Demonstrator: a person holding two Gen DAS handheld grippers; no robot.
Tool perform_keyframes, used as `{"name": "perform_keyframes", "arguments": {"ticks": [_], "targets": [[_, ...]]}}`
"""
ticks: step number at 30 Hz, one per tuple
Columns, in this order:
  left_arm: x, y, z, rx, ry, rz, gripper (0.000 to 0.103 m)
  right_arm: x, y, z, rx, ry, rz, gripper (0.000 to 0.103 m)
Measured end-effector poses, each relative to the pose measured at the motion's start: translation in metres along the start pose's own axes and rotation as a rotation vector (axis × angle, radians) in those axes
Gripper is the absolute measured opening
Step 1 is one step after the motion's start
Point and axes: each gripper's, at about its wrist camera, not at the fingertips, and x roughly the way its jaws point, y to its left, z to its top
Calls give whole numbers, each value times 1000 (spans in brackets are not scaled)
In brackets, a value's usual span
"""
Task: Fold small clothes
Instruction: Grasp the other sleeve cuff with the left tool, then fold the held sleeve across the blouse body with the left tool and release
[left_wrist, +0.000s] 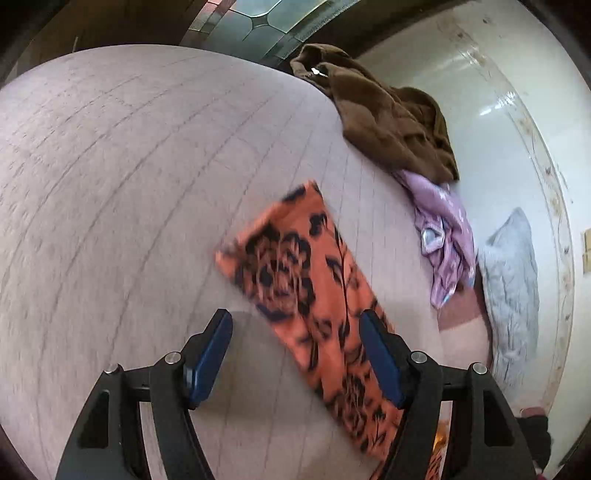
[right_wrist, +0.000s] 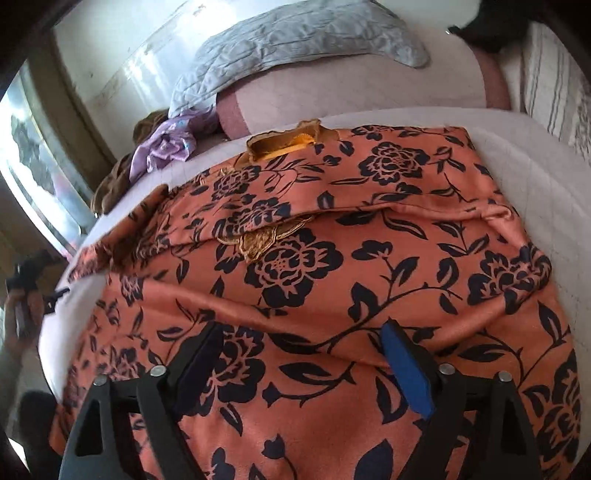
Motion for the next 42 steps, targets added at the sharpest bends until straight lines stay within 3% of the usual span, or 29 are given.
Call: {"name": "perform_keyframes", "arguments": {"ticks": [4,5,6,8,11,13,17,21,23,28,33,34,36,37,38,40,42], "targets": [[9,-2,8,-14,-20,29,69,2,2,-5,-5,-9,1,90],[10,-2,10,-17,-24,56,59,2,1,-5,1,-10,7,90],[12,-6,13,-7,-31,114,36,-2,-3,-4,7,-11,12,90],[21,-9,18,26,-12,205,8,-1,-3,-3,14,-14,18,90],[20,-16,25,32,-3,227,3,0,-3,-4,17,-18,22,91],[4,-45,22,127,-64,240,3,-1,-5,-4,26,-23,32,91],[-48,-133,-6,363,-182,124,3,-4,-12,-5,65,-45,75,91],[-104,-244,-68,605,-252,-73,3,-5,-18,-6,97,-62,117,90],[-122,-292,-109,696,-245,-170,3,-7,-22,-6,120,-73,145,90],[-127,-377,-217,865,-118,-355,3,-10,-29,-7,160,-97,194,90],[-80,-415,-318,971,87,-423,3,-10,-33,-8,179,-110,223,90],[-67,-416,-335,997,125,-418,4,-10,-33,-9,182,-111,228,90],[-29,-413,-365,1057,286,-379,21,-11,-35,-10,189,-116,239,90],[-7,-405,-377,1083,385,-327,40,-11,-35,-10,191,-117,243,90],[6,-398,-378,1081,426,-282,43,-11,-35,-10,192,-117,245,90],[26,-372,-364,1037,447,-202,43,-11,-36,-10,196,-116,255,90],[27,-342,-330,988,413,-149,44,-12,-38,-9,203,-113,264,90]]}}
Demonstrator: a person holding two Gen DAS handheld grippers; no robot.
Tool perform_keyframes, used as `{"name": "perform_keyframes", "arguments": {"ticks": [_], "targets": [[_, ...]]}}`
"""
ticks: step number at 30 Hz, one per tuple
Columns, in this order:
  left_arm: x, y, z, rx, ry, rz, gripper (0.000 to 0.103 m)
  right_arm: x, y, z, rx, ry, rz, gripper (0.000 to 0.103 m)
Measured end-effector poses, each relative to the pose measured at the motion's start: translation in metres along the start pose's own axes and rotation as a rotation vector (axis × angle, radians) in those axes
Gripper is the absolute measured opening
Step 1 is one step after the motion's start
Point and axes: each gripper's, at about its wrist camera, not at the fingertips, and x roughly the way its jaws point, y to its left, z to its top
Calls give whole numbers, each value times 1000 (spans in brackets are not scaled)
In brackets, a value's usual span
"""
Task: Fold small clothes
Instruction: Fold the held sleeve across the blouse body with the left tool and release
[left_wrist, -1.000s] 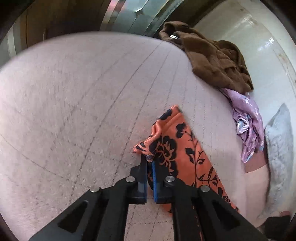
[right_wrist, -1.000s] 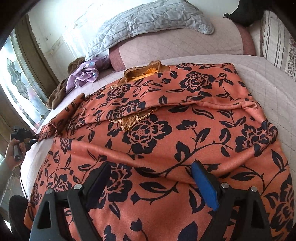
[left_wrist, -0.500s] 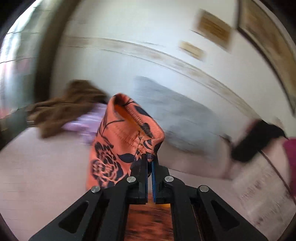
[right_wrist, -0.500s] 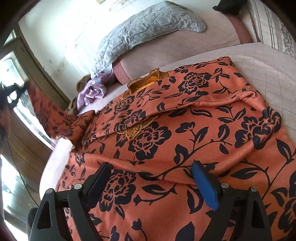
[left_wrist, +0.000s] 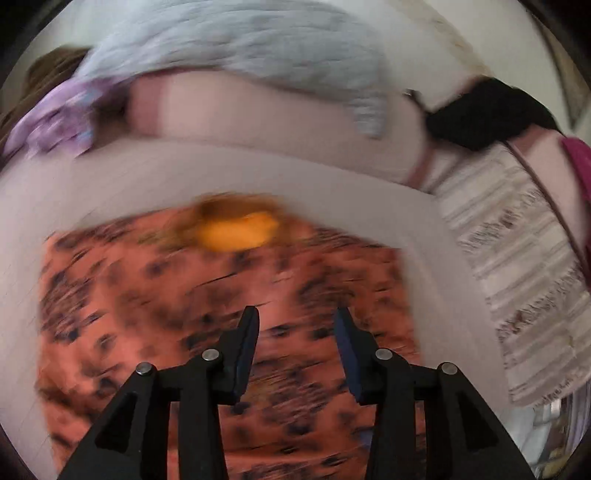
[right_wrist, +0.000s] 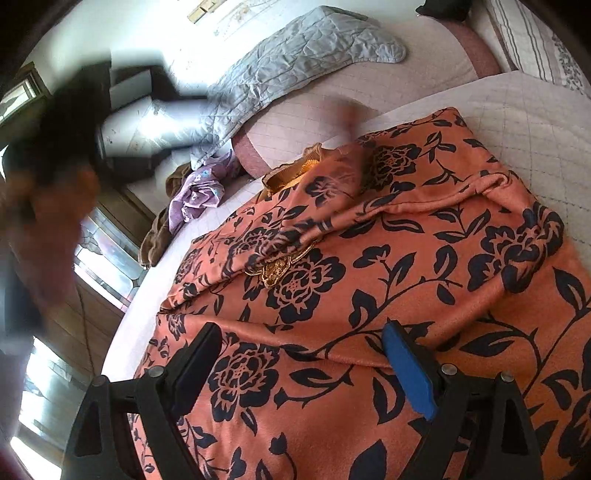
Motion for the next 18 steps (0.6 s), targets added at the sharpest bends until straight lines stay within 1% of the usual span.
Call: {"name": "perform_keyframes", "arguments": {"ticks": [1,2,3,5,6,7,8,10,11,12,14,16,17,18], "targets": [[-6,12,-2,-17,-19,12,47,-2,-1,1,10,5,1,90],[-20,39,-8,-44,-54,48,54,-5,-2,3,25,12,1,90],[-30,54,-18,-61,-77,75,58,-9,-4,5,50,18,6,90],[-49,96,-31,-107,-124,136,60,-21,-11,18,129,2,46,90],[-56,116,-42,-136,-132,166,60,-26,-14,27,154,-19,50,90],[-57,129,-48,-159,-132,179,60,-31,-19,38,179,-43,45,90],[-57,143,-55,-186,-129,184,60,-34,-26,55,222,-63,43,90],[-58,165,-67,-242,-129,186,60,-29,-42,81,309,-66,49,91],[-57,175,-72,-269,-128,179,60,-20,-53,97,371,-57,65,91],[-56,179,-75,-282,-127,171,60,-11,-60,107,409,-45,59,91],[-55,188,-82,-306,-127,156,60,12,-72,125,477,-5,15,91],[-53,191,-84,-315,-128,141,60,33,-81,132,527,42,-54,90],[-52,192,-85,-318,-129,136,60,40,-83,132,542,59,-72,89],[-52,194,-86,-320,-129,131,60,48,-86,133,548,90,-120,85]]}}
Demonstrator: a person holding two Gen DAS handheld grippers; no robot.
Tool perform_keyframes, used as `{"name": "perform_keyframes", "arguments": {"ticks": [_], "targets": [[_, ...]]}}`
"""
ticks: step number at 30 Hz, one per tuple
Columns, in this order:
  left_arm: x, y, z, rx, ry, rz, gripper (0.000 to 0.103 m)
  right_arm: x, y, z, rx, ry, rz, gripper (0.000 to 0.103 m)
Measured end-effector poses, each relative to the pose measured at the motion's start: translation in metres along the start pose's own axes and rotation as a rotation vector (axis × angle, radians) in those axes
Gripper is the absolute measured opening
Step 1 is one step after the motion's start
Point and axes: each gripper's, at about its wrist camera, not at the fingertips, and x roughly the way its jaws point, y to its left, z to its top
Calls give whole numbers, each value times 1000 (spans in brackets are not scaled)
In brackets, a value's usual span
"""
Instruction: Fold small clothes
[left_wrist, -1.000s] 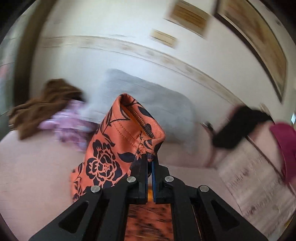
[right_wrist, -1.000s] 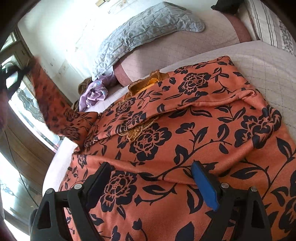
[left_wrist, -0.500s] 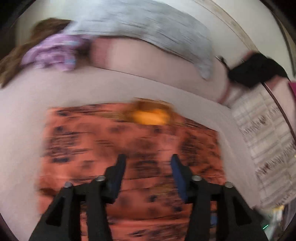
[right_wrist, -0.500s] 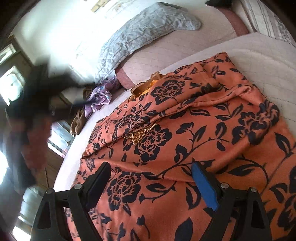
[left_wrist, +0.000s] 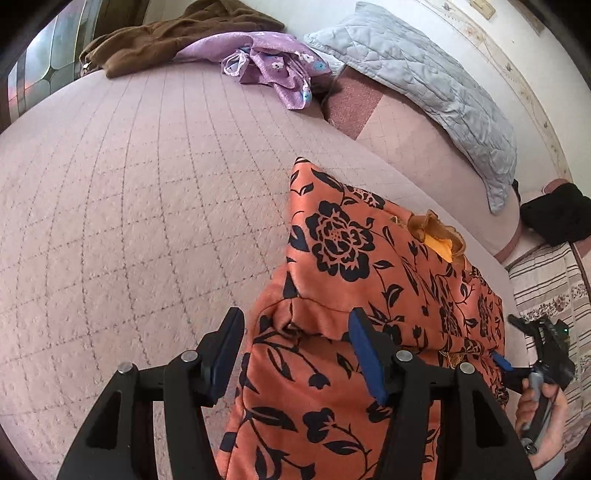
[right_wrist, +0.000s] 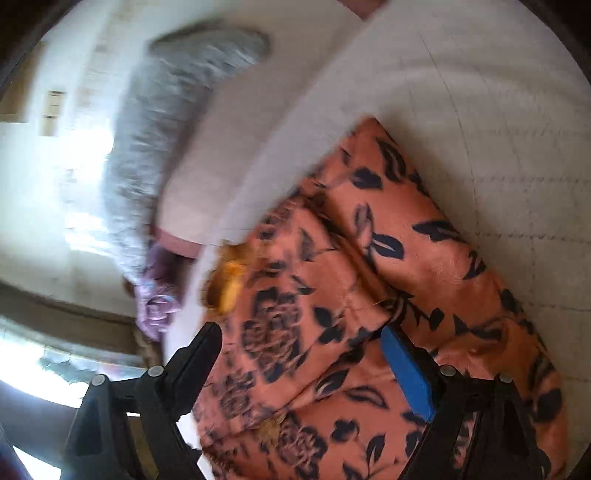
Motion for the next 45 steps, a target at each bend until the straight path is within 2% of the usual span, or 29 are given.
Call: {"name": "perform_keyframes", "arguments": {"ticks": [2,3,4,6,7,9,11,12,13,14,15,17,19,21,22,24,26,27,28,29,30,31,33,35,36,38,39,41,45], "targets": [[2,-1,0,3,0,-11,60,6,2,1,18,-18,-54,67],[3,-1,1,3,1,-7,60,8,6,2,3,-13,-67,32],[4,-1,2,4,3,-8,60,11,11,2,-14,0,-73,5],[-1,-3,5,15,-16,-13,60,7,26,2,-79,-7,-109,5],[-5,-5,6,26,-34,-10,60,-1,38,1,-140,-43,-136,5],[-12,-10,10,42,-64,-11,60,-31,71,-13,-303,-176,-177,5],[-8,-18,14,47,-65,-16,60,-46,78,-27,-389,-263,-229,8],[-2,-23,17,48,-45,-15,60,-39,73,-27,-402,-241,-274,27],[4,-27,18,48,-23,-14,60,-11,55,-24,-397,-119,-336,57],[8,-31,19,54,-11,-13,60,6,37,-21,-348,-21,-361,61],[15,-36,20,72,-3,-2,60,10,23,-22,-307,4,-339,59],[33,-41,20,106,40,48,61,-10,21,-26,-311,-87,-284,61],[55,-41,18,142,96,122,61,-26,23,-26,-302,-126,-239,62],[54,-49,19,209,73,156,61,-41,31,-24,-323,-169,-227,62],[51,-52,20,215,75,161,60,-46,35,-22,-332,-185,-215,62],[33,-50,25,173,3,127,59,-56,48,-18,-347,-200,-149,67],[25,-51,25,175,-33,132,59,-50,65,-12,-389,-172,-61,76],[32,-52,23,200,-11,163,59,-43,68,-13,-403,-148,-29,85],[46,-51,21,224,42,201,59,-26,65,-11,-403,-77,5,89],[65,-44,18,229,113,232,59,1,63,-10,-382,-4,4,89],[63,-43,20,228,78,229,58,19,52,-8,-349,47,-30,88],[58,-43,23,222,79,238,56,35,38,-6,-311,87,-57,87],[42,-36,27,163,56,203,55,23,42,-9,-320,38,-17,87],[26,-30,24,167,26,200,55,7,52,-15,-347,5,9,87],[24,-28,20,180,36,208,55,-2,54,-19,-367,-12,12,87],[25,-15,7,188,114,242,55,-22,48,-30,-364,-29,10,87],[22,-7,2,173,149,228,54,-31,41,-35,-356,-27,12,87],[-4,4,-12,150,126,185,54,-52,19,-54,-333,-9,-13,87],[-55,24,-54,110,147,79,68,-101,-19,-86,-335,-15,-52,87]]}}
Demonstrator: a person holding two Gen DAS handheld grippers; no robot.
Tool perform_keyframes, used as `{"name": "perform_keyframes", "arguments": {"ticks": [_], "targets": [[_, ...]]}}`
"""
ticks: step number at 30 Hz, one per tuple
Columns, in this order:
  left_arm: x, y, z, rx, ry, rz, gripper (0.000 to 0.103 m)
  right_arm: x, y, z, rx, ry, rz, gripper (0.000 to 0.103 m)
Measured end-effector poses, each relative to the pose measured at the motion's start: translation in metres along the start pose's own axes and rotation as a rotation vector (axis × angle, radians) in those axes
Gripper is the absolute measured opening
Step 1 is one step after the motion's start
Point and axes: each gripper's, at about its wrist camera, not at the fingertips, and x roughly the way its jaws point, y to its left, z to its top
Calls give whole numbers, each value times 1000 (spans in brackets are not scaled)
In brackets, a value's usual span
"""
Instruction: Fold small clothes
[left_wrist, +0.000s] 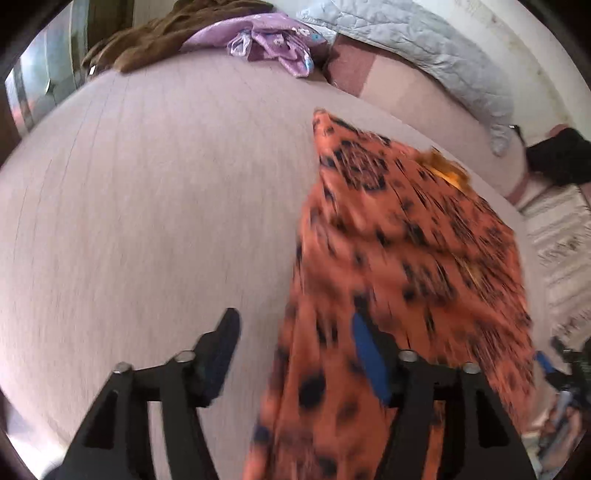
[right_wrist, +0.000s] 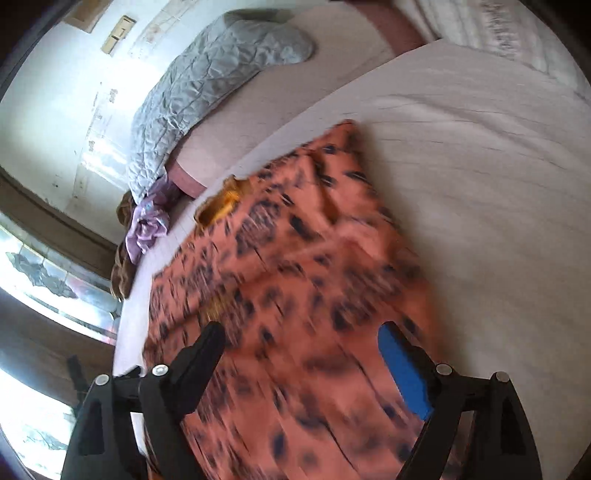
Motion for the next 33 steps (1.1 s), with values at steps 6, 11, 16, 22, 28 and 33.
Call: {"name": "perform_keyframes", "arguments": {"ticks": [6,11,16,22,28,33], "targets": [[-22,-1,-73,34,38,-12,68,-39,-48,-56,21,88,-23,87],[-28,-7,-95,34,46,-6,68,-58,-50,-83,22,115,1,87],[-34,0,-107,-2,58,-2,68,-65,-58,-116,61,143,44,84],[-39,-4,-118,8,34,56,27,-70,-59,-128,87,164,13,46],[-44,7,-123,-71,43,43,61,-73,-70,-128,121,158,-12,53],[-35,3,-129,-14,98,83,22,-73,-67,-129,94,164,-10,48]]}}
